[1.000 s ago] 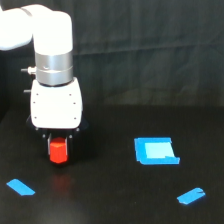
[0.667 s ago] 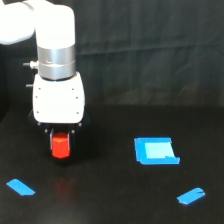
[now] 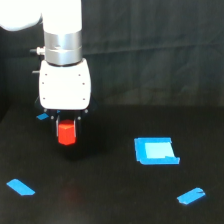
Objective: Pick up the red object from the table
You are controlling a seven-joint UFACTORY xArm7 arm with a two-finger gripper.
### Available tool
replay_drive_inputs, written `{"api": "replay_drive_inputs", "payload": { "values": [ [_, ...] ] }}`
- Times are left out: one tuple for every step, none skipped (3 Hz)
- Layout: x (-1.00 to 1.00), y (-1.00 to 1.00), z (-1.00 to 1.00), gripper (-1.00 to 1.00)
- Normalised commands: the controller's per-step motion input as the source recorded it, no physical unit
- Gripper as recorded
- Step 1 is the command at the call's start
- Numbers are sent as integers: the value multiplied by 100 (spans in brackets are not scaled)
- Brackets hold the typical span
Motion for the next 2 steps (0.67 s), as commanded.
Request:
{"api": "replay_drive_inputs", "payload": {
  "values": [
    [21, 14, 100, -97],
    [12, 18, 92, -100]
  ]
}}
